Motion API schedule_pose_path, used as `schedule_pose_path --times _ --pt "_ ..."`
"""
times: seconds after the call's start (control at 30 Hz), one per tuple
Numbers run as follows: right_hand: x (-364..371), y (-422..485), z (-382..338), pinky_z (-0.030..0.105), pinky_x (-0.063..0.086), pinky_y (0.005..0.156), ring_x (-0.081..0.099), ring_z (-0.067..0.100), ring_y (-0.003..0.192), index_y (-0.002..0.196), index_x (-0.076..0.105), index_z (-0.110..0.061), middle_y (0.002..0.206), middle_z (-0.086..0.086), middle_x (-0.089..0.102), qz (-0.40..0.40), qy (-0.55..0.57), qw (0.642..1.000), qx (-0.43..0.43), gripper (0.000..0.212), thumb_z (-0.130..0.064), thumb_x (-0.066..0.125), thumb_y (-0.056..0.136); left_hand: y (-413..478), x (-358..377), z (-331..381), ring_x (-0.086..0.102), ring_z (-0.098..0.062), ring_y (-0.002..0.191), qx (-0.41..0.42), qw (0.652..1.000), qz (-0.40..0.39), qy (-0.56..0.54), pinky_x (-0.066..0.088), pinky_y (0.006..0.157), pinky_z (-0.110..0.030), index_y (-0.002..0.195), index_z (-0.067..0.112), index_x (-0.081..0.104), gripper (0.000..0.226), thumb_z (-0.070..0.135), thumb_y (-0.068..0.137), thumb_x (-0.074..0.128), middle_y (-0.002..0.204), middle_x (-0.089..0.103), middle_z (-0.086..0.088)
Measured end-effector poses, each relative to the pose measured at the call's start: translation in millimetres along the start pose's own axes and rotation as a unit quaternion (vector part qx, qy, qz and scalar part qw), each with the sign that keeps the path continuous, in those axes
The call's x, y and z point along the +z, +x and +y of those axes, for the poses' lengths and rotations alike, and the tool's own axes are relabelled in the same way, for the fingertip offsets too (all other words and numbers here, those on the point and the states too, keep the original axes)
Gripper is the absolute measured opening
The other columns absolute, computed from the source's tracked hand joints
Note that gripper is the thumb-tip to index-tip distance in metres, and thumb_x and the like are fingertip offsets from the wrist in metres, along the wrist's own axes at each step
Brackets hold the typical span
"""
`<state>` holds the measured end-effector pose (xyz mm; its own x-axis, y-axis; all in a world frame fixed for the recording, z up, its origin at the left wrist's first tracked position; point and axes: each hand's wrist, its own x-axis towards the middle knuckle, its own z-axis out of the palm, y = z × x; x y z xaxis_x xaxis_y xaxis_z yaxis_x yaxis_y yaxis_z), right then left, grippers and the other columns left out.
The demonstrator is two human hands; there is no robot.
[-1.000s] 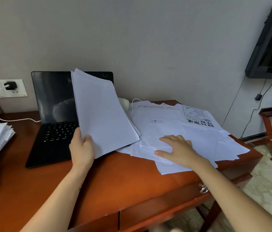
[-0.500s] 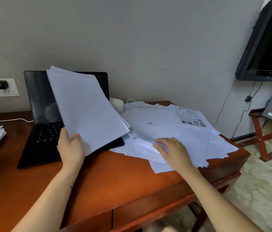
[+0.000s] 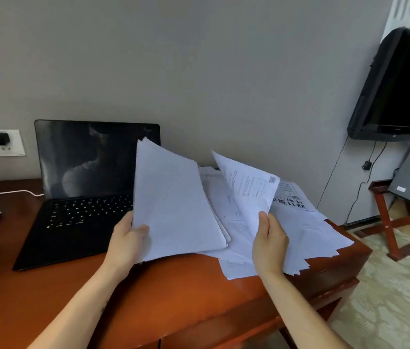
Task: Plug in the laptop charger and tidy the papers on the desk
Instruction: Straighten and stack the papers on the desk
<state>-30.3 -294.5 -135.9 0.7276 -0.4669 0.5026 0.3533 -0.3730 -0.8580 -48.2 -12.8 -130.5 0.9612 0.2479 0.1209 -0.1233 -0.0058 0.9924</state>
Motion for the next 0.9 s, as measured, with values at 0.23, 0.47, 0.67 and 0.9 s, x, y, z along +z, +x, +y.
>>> schedule_pose_path --times 0.23,0.47,0.67,0.9 --pt "25 -12 -1 0.03 0.033 0.056 0.037 0.011 0.058 0.092 0.067 -0.02 0.064 0.011 0.05 -0.234 -0.037 0.967 -0.094 0.022 -0.032 0.053 0.104 -6 15 0 0.064 -0.033 0.06 -0.048 0.995 -0.089 0.021 0.046 0.04 -0.034 0.121 0.014 0.062 0.023 0.004 0.107 0.046 0.098 0.073 -0.017" --pt "15 -24 -7 0.018 0.046 0.097 0.058 -0.001 0.115 0.112 0.075 -0.031 0.112 -0.024 0.069 -0.42 -0.086 0.899 -0.085 0.025 -0.039 0.055 0.102 -3 12 1 0.064 -0.027 0.055 -0.079 0.994 -0.08 -0.004 0.05 0.046 -0.033 0.118 0.008 0.064 0.043 0.04 0.113 0.036 0.08 0.074 -0.01" --pt "1 -9 6 0.03 0.044 0.106 0.054 -0.001 0.119 0.106 0.075 -0.027 0.112 -0.024 0.068 -0.283 -0.114 0.946 -0.112 0.024 -0.024 0.051 0.105 -2 12 5 0.078 -0.023 0.093 -0.093 0.991 -0.097 0.009 0.059 0.071 -0.036 0.123 0.02 0.066 0.029 0.04 0.104 0.06 0.109 0.08 0.0" --pt "-4 16 22 0.049 0.022 0.116 0.025 0.032 0.142 0.152 0.027 -0.008 0.151 0.01 0.039 -0.222 -0.437 0.869 0.071 0.072 -0.055 0.042 0.1 -5 11 3 0.07 -0.014 0.109 -0.06 0.988 -0.112 0.088 0.057 0.089 -0.031 0.121 0.033 0.058 0.045 -0.005 0.098 0.052 0.119 0.072 0.006"
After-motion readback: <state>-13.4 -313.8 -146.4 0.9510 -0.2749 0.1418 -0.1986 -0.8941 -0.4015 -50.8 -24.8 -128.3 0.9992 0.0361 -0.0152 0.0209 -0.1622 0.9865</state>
